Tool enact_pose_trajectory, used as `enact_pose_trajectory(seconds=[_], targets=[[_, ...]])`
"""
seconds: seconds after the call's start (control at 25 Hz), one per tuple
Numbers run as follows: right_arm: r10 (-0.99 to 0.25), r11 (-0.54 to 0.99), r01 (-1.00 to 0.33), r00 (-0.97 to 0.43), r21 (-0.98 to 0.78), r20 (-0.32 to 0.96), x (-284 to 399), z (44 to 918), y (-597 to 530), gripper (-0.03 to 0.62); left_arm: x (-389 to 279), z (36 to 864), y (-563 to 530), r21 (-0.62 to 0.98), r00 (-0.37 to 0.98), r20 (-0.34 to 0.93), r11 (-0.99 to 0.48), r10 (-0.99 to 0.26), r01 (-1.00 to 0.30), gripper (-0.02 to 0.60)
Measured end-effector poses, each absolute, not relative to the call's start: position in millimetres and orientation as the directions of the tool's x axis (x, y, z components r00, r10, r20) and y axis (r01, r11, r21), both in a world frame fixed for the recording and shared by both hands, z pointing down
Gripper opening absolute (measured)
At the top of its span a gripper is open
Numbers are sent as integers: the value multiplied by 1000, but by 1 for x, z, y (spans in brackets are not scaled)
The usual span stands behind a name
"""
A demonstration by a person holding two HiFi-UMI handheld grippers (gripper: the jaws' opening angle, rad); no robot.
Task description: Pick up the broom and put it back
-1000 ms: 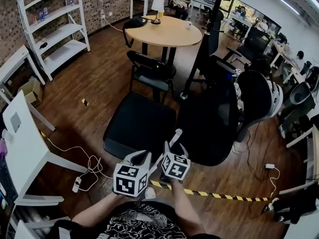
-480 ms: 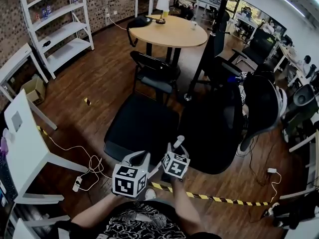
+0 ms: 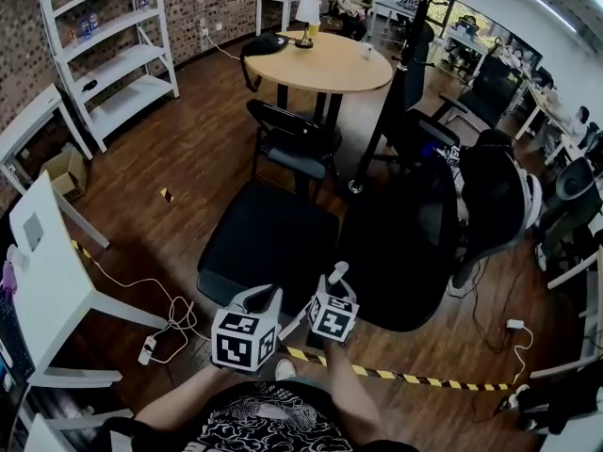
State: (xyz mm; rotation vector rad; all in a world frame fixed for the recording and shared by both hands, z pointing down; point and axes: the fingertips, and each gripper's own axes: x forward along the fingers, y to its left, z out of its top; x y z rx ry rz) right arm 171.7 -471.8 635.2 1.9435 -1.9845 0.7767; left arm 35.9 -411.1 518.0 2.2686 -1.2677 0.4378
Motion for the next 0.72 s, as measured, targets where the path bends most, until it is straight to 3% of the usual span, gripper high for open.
enact_pose_trajectory(seconds=[0.72], targets=[[-881, 43, -983, -123, -181, 457, 148, 592, -392, 98, 8, 512, -364, 279, 506, 464, -423, -727, -862, 8]])
